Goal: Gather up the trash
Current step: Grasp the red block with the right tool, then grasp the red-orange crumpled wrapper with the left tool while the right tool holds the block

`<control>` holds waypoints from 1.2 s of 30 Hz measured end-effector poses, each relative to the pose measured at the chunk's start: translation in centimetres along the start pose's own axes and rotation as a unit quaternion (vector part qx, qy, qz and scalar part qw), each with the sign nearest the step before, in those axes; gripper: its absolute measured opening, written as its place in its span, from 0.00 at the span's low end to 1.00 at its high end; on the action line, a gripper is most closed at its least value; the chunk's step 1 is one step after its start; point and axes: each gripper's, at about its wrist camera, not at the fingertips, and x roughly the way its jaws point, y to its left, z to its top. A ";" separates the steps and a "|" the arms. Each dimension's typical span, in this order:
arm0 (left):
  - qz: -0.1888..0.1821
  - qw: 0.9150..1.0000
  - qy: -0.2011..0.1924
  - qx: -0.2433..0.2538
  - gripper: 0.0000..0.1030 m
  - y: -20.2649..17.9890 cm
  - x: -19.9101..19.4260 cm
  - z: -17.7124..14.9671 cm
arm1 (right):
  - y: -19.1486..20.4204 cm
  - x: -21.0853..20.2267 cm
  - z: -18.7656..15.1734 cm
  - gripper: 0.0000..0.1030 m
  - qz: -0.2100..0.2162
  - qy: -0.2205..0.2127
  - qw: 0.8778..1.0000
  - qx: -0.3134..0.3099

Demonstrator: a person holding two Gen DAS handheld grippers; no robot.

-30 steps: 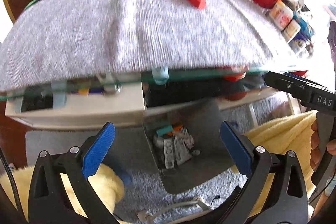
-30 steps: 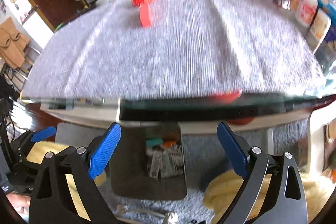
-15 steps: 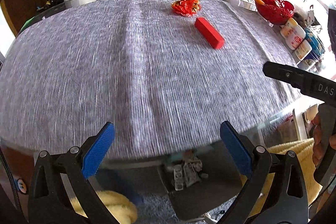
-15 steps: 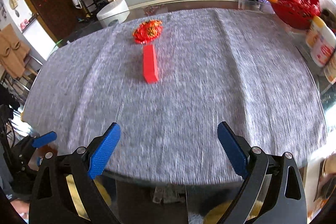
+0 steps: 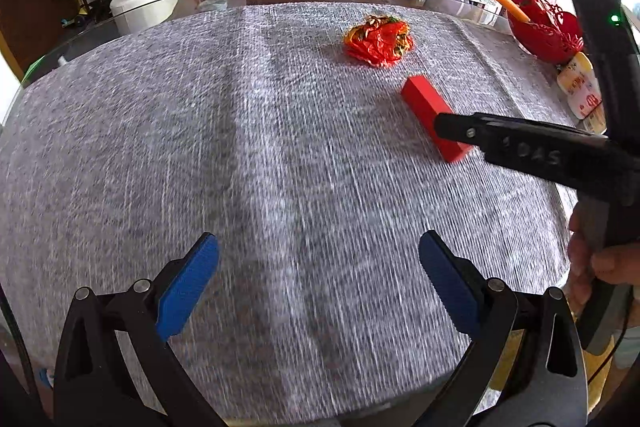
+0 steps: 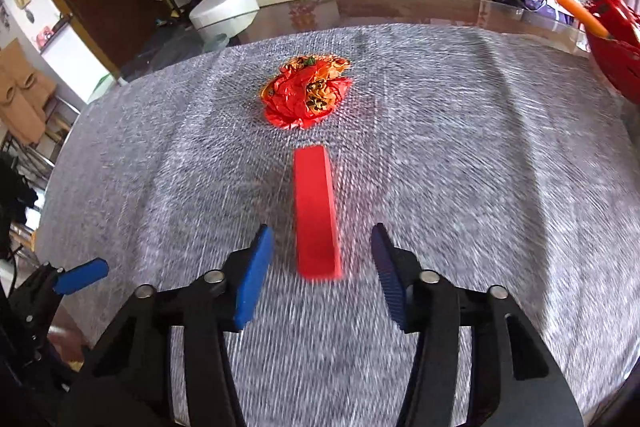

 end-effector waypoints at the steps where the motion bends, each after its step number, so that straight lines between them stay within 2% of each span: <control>1: 0.000 1.000 0.000 0.001 0.92 0.0 0.3 0.4 | 0.0 0.4 0.2 0.43 0.000 0.003 1.000 -0.001; 6: -0.002 1.000 -0.001 0.007 0.92 -0.1 1.5 2.4 | -0.2 1.1 1.0 0.36 -0.003 0.001 1.000 -0.014; 7: -0.002 1.000 -0.001 0.008 0.92 -0.2 1.7 2.7 | -0.3 1.1 1.1 0.31 -0.003 -0.001 1.000 -0.016; 8: -0.003 1.000 -0.001 0.008 0.92 -0.2 2.0 3.1 | -0.5 1.2 1.3 0.22 -0.004 -0.003 1.000 -0.018; 16: -0.007 1.000 -0.004 0.022 0.92 -1.3 4.0 6.5 | -4.2 1.0 3.3 0.22 -0.034 -0.011 0.999 -0.003; 22: -0.014 0.999 -0.011 0.029 0.92 -2.4 6.4 9.9 | -6.7 1.2 4.4 0.22 -0.032 -0.019 0.999 0.021; 33: -0.033 0.998 -0.017 0.049 0.91 -5.2 10.1 14.0 | -7.5 2.0 6.5 0.22 -0.047 -0.033 0.998 0.023; 36: -0.029 0.998 -0.022 0.052 0.80 -5.6 10.7 14.7 | -7.5 2.3 7.0 0.22 -0.047 -0.036 0.998 0.023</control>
